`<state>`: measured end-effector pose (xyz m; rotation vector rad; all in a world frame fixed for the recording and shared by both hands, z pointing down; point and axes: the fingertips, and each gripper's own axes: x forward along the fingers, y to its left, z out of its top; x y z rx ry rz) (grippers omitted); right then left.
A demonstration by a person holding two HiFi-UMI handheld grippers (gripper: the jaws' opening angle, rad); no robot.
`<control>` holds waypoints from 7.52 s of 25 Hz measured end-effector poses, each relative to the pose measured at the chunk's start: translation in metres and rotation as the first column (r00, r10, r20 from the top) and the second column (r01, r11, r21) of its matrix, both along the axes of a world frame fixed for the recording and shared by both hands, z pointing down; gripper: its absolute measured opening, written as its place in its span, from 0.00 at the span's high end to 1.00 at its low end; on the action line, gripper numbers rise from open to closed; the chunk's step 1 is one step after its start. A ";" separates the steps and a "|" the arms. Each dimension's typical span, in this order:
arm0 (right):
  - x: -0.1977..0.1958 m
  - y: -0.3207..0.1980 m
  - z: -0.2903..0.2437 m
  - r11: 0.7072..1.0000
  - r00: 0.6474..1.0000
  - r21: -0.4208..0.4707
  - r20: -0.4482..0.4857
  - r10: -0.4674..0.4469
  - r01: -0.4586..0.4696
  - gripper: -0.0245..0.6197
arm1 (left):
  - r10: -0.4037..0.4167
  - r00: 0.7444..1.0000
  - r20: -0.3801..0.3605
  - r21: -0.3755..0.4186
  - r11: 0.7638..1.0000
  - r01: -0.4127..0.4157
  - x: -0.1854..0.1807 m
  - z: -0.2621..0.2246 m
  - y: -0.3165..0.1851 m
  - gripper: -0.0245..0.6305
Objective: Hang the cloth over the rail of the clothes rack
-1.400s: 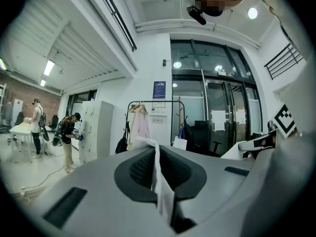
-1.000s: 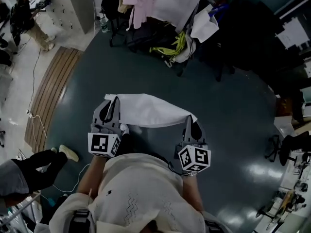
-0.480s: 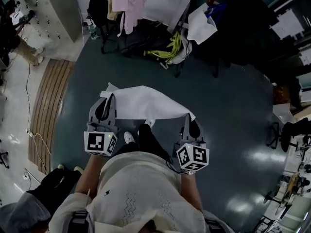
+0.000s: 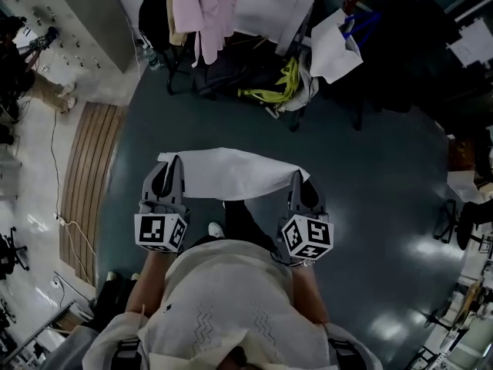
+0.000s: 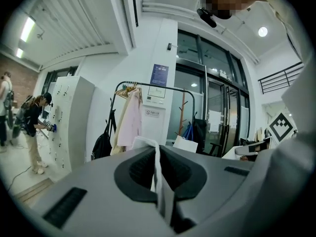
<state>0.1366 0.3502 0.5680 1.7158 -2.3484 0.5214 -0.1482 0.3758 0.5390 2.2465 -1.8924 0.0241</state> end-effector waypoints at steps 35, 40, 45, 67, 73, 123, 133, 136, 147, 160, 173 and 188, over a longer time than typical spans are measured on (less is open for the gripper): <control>-0.001 -0.407 -0.043 0.952 0.953 0.046 0.016 0.301 -0.302 0.93 | 0.282 0.959 -0.004 0.075 0.957 -0.281 -0.017 -0.015 -0.503 0.94; -0.011 -0.439 -0.038 0.938 0.939 0.043 0.028 0.343 -0.344 0.93 | 0.319 0.946 0.053 0.082 0.943 -0.323 -0.039 -0.019 -0.554 0.94; -0.017 -0.463 -0.057 0.939 0.943 0.091 0.031 0.331 -0.333 0.93 | 0.324 0.944 0.060 0.110 0.938 -0.329 -0.050 -0.037 -0.573 0.94; 0.049 -0.645 -0.289 0.876 0.994 0.470 -0.038 -0.104 0.110 0.93 | 0.172 0.955 0.243 0.435 0.860 -0.266 0.016 -0.252 -0.663 0.94; 0.038 -0.649 -0.382 0.806 0.987 0.570 -0.108 -0.116 0.157 0.93 | 0.101 0.924 0.369 0.570 0.760 -0.310 0.010 -0.352 -0.666 0.94; 0.013 -0.846 -0.631 0.783 0.915 0.485 -0.299 -0.269 0.389 0.89 | -0.113 0.405 0.907 0.281 0.879 -0.385 0.008 -0.583 -0.914 0.94; 0.080 -0.855 -0.626 0.870 0.930 0.399 -0.330 -0.159 0.290 0.81 | -0.130 0.212 0.969 0.195 0.927 -0.321 0.001 -0.565 -0.938 0.93; 0.073 -0.846 -0.630 0.831 0.939 0.466 -0.293 -0.181 0.305 0.81 | -0.138 0.244 0.960 0.221 0.909 -0.354 0.007 -0.567 -0.926 0.93; -0.143 -0.816 -0.620 0.576 0.730 0.448 -0.438 -0.525 0.683 0.81 | 0.046 0.467 0.883 0.221 0.838 -0.499 0.014 -0.574 -0.903 0.93; -0.278 -0.868 -0.593 0.579 0.619 0.276 -0.554 -0.557 0.768 0.80 | 0.159 0.496 0.854 0.227 0.743 -0.630 0.021 -0.582 -0.874 0.93; -0.268 -0.883 -0.603 0.626 0.676 0.292 -0.488 -0.553 0.723 0.93 | 0.063 0.422 0.905 0.226 0.768 -0.599 -0.004 -0.591 -0.869 0.93; -0.257 -0.892 -0.605 0.676 0.746 0.335 -0.422 -0.515 0.656 0.84 | 0.203 0.517 0.831 0.182 0.780 -0.598 -0.042 -0.531 -0.796 0.93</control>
